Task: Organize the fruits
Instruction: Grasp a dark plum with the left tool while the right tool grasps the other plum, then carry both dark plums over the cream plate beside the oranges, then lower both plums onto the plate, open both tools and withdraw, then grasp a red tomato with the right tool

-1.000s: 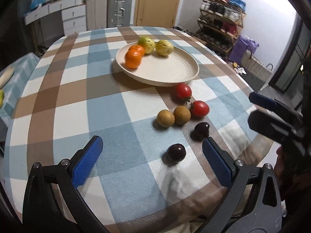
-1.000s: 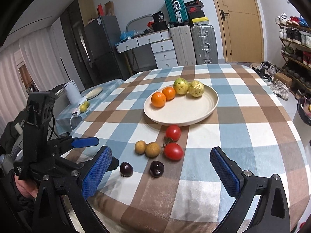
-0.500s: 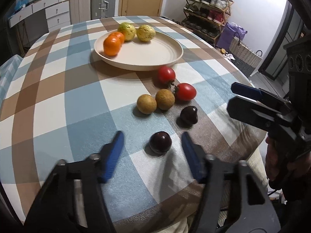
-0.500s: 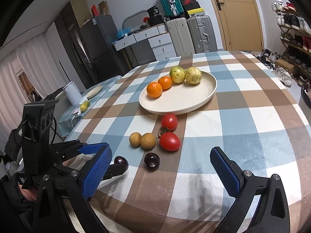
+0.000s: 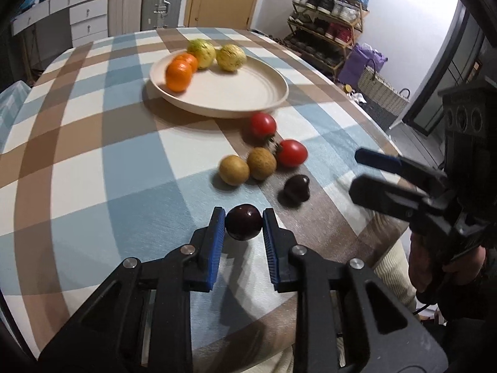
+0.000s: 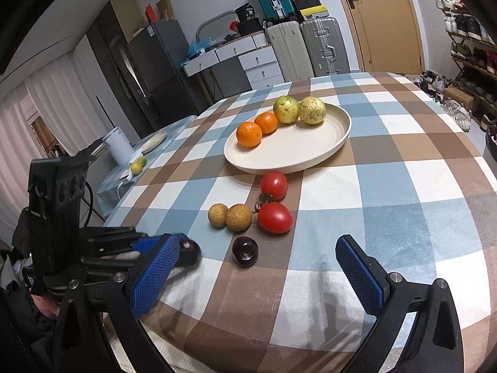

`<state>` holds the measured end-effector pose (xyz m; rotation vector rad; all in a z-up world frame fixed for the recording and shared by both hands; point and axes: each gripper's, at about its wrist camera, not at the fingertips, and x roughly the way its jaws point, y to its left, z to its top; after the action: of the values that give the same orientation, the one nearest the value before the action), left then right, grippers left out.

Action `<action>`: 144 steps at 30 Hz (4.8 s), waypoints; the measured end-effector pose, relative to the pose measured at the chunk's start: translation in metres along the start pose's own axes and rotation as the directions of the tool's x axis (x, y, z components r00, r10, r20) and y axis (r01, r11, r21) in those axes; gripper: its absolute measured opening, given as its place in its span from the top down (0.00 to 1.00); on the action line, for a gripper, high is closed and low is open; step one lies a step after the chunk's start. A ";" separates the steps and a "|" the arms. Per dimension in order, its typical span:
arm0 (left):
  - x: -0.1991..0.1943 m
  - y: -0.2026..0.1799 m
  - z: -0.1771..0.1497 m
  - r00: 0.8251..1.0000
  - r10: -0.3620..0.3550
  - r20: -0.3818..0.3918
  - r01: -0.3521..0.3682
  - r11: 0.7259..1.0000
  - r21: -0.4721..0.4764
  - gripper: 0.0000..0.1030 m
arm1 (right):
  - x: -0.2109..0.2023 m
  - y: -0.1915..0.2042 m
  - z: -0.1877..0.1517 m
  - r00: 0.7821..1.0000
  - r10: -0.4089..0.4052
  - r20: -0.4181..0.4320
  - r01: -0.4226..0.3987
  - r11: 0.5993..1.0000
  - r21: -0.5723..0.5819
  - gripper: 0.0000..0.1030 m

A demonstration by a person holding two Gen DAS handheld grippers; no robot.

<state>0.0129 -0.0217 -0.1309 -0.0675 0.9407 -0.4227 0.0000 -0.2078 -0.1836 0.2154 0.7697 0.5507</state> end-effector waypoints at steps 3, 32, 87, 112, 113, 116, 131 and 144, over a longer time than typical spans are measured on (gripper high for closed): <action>-0.008 0.009 0.002 1.000 0.012 0.028 -0.012 1.000 -0.019 0.79 | 0.001 0.002 -0.001 1.000 0.004 -0.003 -0.004 1.000 -0.003 0.00; -0.039 0.033 0.015 0.987 0.017 0.161 -0.010 0.999 -0.050 0.79 | 0.044 0.016 -0.005 0.992 0.006 -0.125 -0.014 0.997 -0.069 0.77; 0.084 0.071 0.131 0.997 -0.031 0.069 0.037 0.995 -0.091 0.71 | 0.119 -0.029 0.108 0.979 0.163 -0.121 -0.152 0.984 0.095 0.77; 0.001 0.038 0.106 0.980 0.054 0.193 -0.038 0.996 -0.086 0.21 | 0.009 -0.035 0.098 0.988 0.069 0.142 -0.082 0.993 0.089 0.02; -0.002 0.036 0.104 0.978 0.059 0.199 -0.043 0.995 -0.085 0.20 | 0.007 -0.033 0.096 0.987 0.069 0.148 -0.082 0.993 0.084 0.01; -0.012 0.029 0.098 0.975 0.074 0.210 -0.058 0.995 -0.081 0.16 | -0.003 -0.027 0.091 0.984 0.061 0.167 -0.073 0.995 0.064 0.00; -0.038 0.019 0.055 0.958 0.156 0.239 -0.127 0.983 -0.131 0.01 | -0.037 -0.001 0.061 0.978 0.009 0.210 -0.003 1.000 -0.027 0.00; -0.011 0.035 0.027 0.978 0.142 0.153 -0.117 0.980 -0.163 0.01 | 0.005 -0.017 0.023 0.999 0.023 0.028 -0.024 0.999 0.039 0.00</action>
<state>0.0397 0.0109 -0.1149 -0.1777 0.8088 -0.2191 0.0259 -0.2185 -0.1771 0.2682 0.7527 0.5539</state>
